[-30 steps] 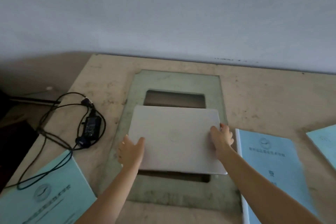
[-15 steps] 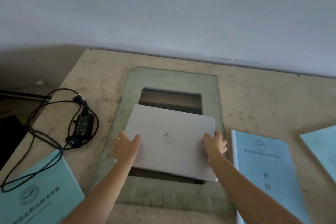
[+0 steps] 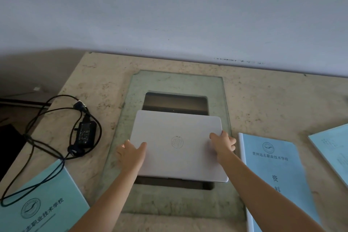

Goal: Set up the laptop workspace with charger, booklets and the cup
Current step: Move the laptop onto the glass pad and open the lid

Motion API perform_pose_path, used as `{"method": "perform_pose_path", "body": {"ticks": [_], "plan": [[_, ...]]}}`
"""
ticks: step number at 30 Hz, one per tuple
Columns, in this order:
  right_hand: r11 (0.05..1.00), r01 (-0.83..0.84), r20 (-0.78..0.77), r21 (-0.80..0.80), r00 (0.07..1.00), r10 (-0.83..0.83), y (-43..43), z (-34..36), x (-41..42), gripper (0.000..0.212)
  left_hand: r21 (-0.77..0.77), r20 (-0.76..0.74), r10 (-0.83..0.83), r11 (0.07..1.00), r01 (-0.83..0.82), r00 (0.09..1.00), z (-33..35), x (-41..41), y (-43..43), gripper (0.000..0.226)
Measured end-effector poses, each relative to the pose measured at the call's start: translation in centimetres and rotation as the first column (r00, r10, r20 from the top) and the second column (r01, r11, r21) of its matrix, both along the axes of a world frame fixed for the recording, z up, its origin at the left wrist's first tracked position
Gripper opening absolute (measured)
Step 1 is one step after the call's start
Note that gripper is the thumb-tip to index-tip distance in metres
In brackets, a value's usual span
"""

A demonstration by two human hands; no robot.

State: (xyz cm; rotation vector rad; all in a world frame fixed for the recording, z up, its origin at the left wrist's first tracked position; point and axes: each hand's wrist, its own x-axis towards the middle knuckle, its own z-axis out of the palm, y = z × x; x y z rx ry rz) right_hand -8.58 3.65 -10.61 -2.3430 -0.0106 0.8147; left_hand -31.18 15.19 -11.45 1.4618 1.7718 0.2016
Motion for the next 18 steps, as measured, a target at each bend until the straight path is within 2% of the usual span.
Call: {"method": "perform_pose_path", "body": {"ticks": [9,10,12,13,15,18], "plan": [[0.989,-0.096,-0.049,-0.11,0.995,0.091,0.2,0.9,0.8,0.046,-0.013,-0.02,-0.044,0.999,0.044,0.999,0.3,-0.4,-0.1,0.069],[0.982,-0.121,-0.027,-0.143,0.993,0.119,0.1,1.0,0.6,0.048,-0.018,-0.016,-0.057,0.998,0.057,0.998,0.4,-0.7,-0.1,0.068],[0.947,-0.224,0.128,-0.229,0.958,0.257,0.1,1.0,-0.8,0.062,-0.018,0.008,-0.091,0.996,0.092,0.996,0.4,-1.5,-0.2,0.07],[0.919,-0.31,0.233,-0.244,0.901,0.365,0.1,0.9,-2.0,0.072,-0.008,0.019,-0.114,0.993,0.114,0.993,0.4,-1.9,-0.2,0.074],[0.813,-0.535,0.373,-0.228,0.724,0.581,0.3,0.7,-5.2,0.09,0.012,0.071,-0.154,0.988,0.154,0.985,0.5,-2.7,-0.2,0.083],[0.534,-0.793,0.356,-0.292,0.428,0.831,0.5,-0.1,-9.5,0.11,0.001,0.258,-0.124,0.992,0.128,0.958,1.0,-3.2,-0.2,0.086]]}}
